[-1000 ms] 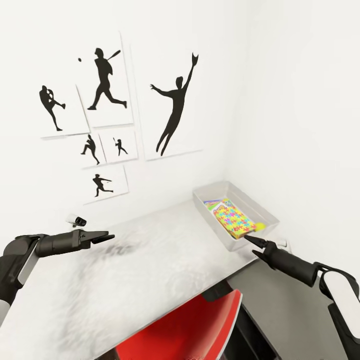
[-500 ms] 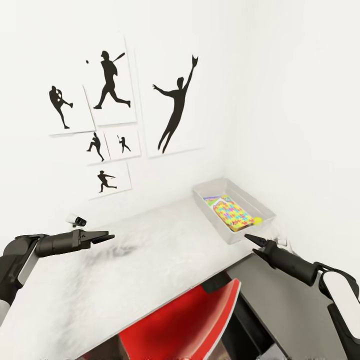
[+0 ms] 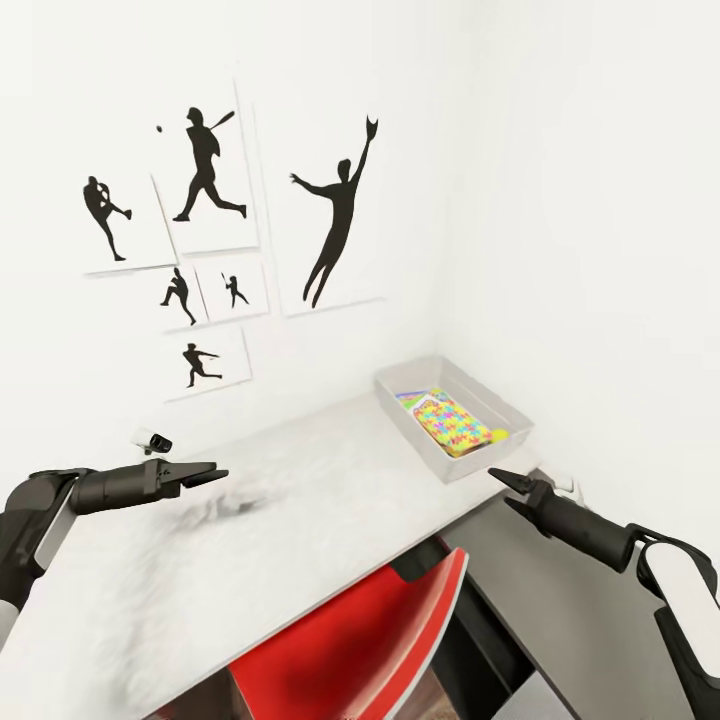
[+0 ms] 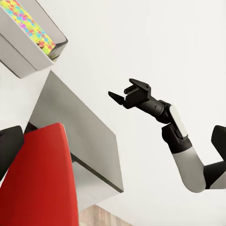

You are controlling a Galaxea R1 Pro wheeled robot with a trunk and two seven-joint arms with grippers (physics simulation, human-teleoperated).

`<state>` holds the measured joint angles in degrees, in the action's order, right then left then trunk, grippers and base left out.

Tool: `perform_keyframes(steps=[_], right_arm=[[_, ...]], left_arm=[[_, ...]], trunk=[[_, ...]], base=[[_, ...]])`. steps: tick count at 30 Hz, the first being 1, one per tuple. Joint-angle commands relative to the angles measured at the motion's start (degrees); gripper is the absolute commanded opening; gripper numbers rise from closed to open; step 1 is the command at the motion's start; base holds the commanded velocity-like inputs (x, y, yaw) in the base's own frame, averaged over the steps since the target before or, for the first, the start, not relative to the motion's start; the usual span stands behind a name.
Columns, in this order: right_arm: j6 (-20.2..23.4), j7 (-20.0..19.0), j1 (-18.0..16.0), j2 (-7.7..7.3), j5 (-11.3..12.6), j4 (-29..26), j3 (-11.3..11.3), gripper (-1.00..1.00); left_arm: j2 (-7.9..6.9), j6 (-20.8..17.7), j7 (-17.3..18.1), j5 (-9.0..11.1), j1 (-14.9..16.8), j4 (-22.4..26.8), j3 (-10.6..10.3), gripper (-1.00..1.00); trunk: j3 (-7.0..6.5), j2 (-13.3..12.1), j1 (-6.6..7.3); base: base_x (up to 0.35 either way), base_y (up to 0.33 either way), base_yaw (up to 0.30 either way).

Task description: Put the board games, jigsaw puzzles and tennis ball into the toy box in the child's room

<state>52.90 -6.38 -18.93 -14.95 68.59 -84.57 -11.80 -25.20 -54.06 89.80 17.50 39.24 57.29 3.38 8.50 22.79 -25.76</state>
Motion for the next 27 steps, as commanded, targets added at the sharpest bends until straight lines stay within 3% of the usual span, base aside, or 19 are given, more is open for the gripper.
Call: perform_keyframes(steps=[1, 13, 19, 27], right_arm=[[0.28, -0.56, -0.06, 0.0, -0.56, 0.01, -0.07, 1.0], [0.22, -0.56, -0.06, 0.07, -0.47, -0.07, 0.08, 1.0], [0.19, -0.56, -0.06, 1.57, -0.62, -0.07, 0.03, 1.0], [0.18, -0.56, -0.06, 1.99, -0.64, 0.01, 0.09, 1.0]], left_arm=[[-0.02, -0.61, 0.2, -0.01, 0.04, 0.01, -0.03, 1.0], [-0.06, -0.67, 0.2, -0.01, 0.04, 0.01, 0.05, 1.0], [-0.48, -0.64, 0.2, 0.06, 0.04, 0.01, -0.02, 1.0], [-0.64, -0.68, 0.2, 0.04, 0.04, 0.01, -0.02, 1.0]], trunk=[[0.12, 0.13, -0.03], [-0.37, 0.13, -0.03], [-0.87, 0.13, -0.03], [-1.55, 0.13, -0.03]], base=[[-0.094, 0.02, -0.002], [-0.224, 0.134, -0.053], [-0.19, 0.139, -0.129], [-0.162, 0.14, -0.136]])
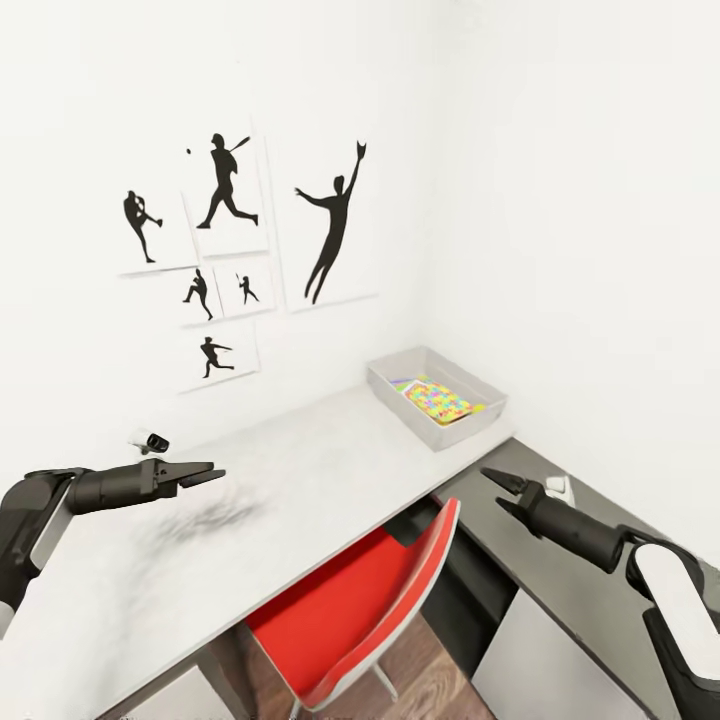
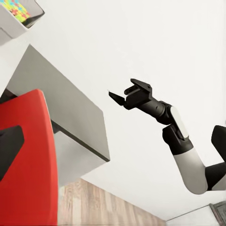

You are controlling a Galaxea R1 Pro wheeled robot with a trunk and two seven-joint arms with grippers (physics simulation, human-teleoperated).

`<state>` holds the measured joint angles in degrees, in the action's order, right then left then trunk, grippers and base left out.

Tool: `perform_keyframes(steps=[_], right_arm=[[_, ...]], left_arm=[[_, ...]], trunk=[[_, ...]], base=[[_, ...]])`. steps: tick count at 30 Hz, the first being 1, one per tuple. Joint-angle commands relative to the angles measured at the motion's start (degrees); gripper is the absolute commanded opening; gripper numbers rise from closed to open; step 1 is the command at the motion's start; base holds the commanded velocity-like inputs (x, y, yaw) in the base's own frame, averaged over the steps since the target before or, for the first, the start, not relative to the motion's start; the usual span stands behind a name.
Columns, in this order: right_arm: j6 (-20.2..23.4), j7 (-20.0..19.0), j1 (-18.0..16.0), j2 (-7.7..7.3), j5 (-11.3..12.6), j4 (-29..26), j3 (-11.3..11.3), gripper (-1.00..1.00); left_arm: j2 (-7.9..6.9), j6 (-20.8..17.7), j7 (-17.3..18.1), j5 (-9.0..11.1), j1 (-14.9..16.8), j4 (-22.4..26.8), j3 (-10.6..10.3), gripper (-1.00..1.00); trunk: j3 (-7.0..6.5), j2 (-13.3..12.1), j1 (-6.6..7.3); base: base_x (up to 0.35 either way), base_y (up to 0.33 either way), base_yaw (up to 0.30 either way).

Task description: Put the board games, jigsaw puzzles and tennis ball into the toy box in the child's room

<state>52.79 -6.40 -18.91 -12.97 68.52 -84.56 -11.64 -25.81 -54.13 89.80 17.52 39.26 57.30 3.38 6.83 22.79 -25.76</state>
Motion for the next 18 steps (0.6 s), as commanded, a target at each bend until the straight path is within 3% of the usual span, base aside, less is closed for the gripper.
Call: perform_keyframes(steps=[1, 10, 18], right_arm=[[0.29, -0.54, -0.07, 0.03, -0.57, 0.0, -0.07, 1.0], [0.23, -0.46, -0.07, 0.06, -0.65, 0.01, -0.05, 1.0], [0.22, -0.45, -0.07, 0.1, -0.66, 0.01, -0.05, 1.0]], left_arm=[[-0.05, -0.6, 0.2, 0.02, 0.03, 0.0, 0.0, 1.0], [-0.11, -0.56, 0.2, 0.01, 0.03, 0.0, 0.01, 1.0], [-0.11, -0.54, 0.2, 0.03, 0.03, 0.0, 0.01, 1.0]], trunk=[[0.04, 0.13, -0.02], [-0.65, 0.13, -0.02], [-0.8, 0.13, -0.02]], base=[[-0.162, 0.208, -0.163], [-0.159, 0.218, -0.185], [-0.194, 0.2, -0.05]])
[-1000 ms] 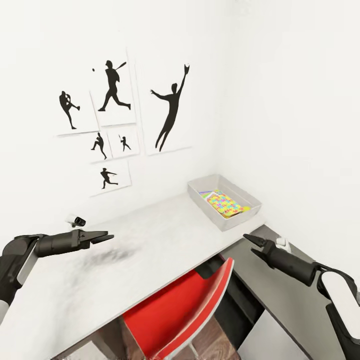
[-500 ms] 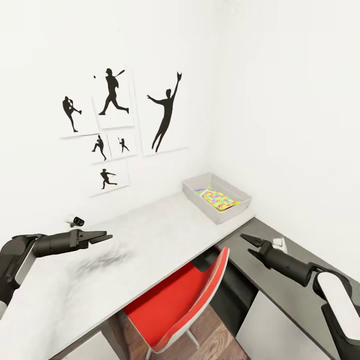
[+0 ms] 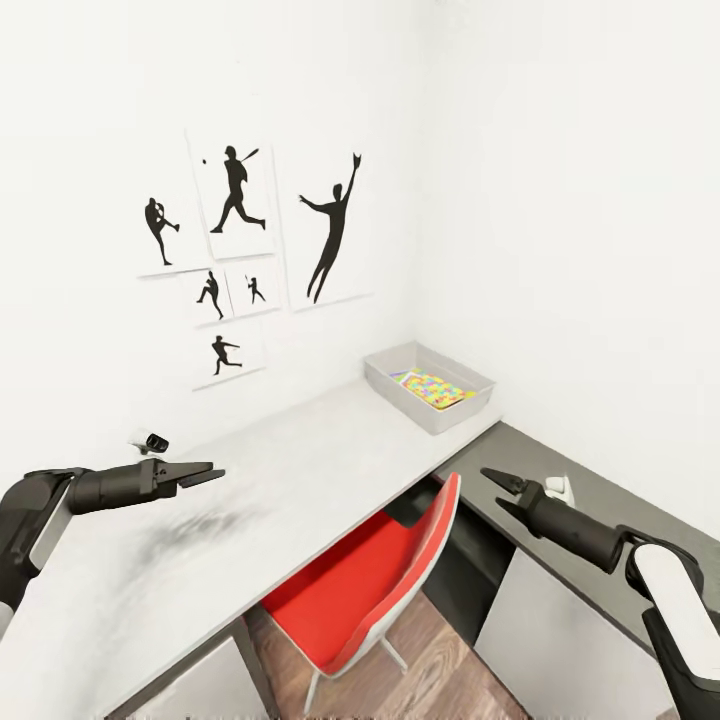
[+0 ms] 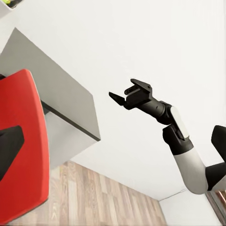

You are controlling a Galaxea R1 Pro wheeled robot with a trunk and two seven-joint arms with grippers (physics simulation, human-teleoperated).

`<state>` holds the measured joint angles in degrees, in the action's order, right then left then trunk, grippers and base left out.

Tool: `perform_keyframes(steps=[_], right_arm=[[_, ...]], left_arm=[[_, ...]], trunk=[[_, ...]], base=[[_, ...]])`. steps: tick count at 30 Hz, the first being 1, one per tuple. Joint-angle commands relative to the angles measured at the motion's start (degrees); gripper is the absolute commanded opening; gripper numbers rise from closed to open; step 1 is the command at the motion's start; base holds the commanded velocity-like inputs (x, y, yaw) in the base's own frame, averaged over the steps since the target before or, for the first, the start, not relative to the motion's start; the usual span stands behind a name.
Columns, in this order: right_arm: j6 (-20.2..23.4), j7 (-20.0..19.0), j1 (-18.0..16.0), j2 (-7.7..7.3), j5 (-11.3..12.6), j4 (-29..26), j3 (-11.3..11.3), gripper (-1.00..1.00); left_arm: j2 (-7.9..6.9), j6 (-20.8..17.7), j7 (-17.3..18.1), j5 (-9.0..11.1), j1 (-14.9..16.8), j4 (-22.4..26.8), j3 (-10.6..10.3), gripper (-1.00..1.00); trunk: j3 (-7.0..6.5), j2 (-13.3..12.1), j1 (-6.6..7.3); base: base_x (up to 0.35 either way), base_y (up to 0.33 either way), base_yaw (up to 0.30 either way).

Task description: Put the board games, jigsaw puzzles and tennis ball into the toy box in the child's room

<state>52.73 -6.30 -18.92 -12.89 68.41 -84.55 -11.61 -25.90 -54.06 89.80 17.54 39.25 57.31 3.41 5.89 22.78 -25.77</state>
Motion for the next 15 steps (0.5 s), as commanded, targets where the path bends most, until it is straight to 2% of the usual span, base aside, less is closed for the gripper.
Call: perform_keyframes(steps=[1, 5, 12, 15], right_arm=[[0.28, -0.55, -0.06, 0.01, -0.56, 0.0, -0.08, 1.0], [0.27, -0.55, -0.06, 0.04, -0.56, 0.0, -0.08, 1.0], [0.27, -0.55, -0.06, 0.07, -0.56, 0.0, -0.07, 1.0], [0.27, -0.55, -0.06, 0.12, -0.56, 0.0, -0.07, 1.0]], left_arm=[[-0.03, -0.61, 0.2, 0.02, 0.04, 0.0, -0.04, 1.0], [-0.03, -0.61, 0.2, 0.03, 0.02, 0.0, -0.06, 1.0], [-0.03, -0.61, 0.2, 0.04, -0.02, 0.0, -0.06, 1.0], [-0.04, -0.61, 0.2, 0.04, -0.03, 0.0, -0.04, 1.0]], trunk=[[0.13, 0.14, -0.02], [0.13, 0.14, -0.02], [0.13, 0.14, -0.02], [0.13, 0.14, -0.02]], base=[[-0.218, 0.133, -0.08], [-0.22, 0.065, -0.189], [-0.227, 0.01, -0.265], [-0.246, 0.001, -0.156]])
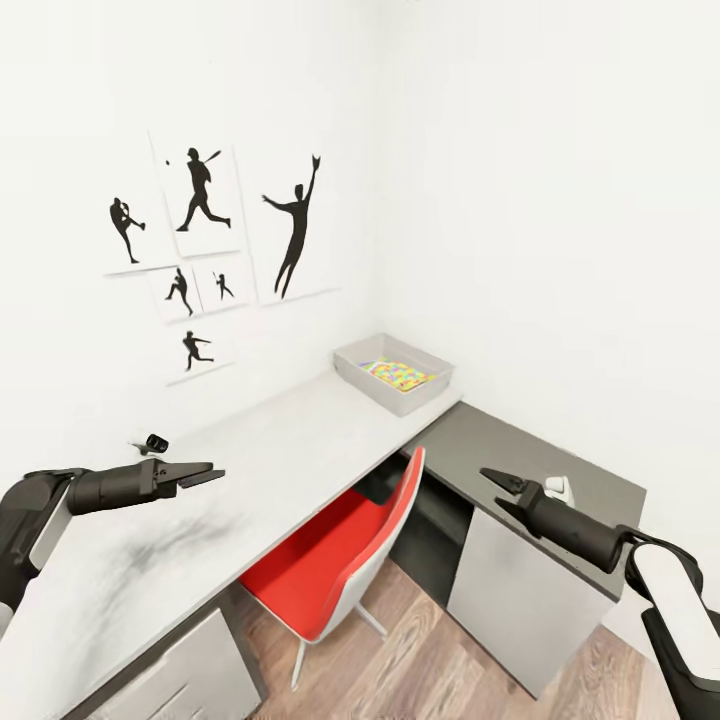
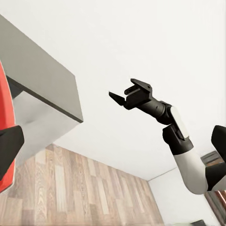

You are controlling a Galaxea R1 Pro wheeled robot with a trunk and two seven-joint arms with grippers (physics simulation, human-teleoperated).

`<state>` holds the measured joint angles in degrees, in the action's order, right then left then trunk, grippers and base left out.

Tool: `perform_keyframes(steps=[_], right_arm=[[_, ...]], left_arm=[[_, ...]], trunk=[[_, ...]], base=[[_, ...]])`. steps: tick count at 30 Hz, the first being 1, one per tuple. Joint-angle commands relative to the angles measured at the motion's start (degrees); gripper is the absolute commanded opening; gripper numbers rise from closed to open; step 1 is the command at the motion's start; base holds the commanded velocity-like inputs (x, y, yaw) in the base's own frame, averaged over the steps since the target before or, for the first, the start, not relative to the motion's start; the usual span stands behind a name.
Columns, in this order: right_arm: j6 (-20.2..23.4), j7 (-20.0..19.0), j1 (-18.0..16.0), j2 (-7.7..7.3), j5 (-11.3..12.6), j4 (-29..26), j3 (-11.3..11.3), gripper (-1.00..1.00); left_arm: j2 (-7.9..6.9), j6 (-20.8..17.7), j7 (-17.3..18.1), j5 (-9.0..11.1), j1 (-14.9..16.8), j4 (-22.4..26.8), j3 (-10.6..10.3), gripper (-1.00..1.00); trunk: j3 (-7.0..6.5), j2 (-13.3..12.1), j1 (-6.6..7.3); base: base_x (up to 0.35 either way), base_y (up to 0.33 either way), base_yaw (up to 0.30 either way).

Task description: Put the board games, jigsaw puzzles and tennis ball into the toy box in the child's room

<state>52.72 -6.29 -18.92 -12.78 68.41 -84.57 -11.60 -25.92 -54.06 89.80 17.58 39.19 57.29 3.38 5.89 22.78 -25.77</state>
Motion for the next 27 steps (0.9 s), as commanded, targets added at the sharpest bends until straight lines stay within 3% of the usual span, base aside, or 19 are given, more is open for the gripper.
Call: perform_keyframes(steps=[1, 17, 27], right_arm=[[0.28, -0.56, -0.07, 0.02, -0.56, 0.02, -0.08, 1.0], [0.28, -0.47, -0.07, 0.03, -0.56, 0.03, 0.0, 1.0], [0.2, -0.47, -0.07, 0.03, -0.56, 0.1, 0.0, 1.0]], left_arm=[[-0.04, -0.61, 0.2, 0.0, 0.03, 0.02, -0.01, 1.0], [-0.36, -0.61, 0.2, 0.0, 0.01, 0.02, -0.04, 1.0], [-0.36, -0.61, 0.2, -0.02, 0.01, 0.01, -0.02, 1.0]], trunk=[[0.13, 0.13, -0.01], [0.13, 0.13, -0.01], [0.13, 0.13, -0.01]], base=[[-0.249, 0.001, -0.071], [-0.257, 0.0, -0.02], [-0.178, 0.0, -0.23]])
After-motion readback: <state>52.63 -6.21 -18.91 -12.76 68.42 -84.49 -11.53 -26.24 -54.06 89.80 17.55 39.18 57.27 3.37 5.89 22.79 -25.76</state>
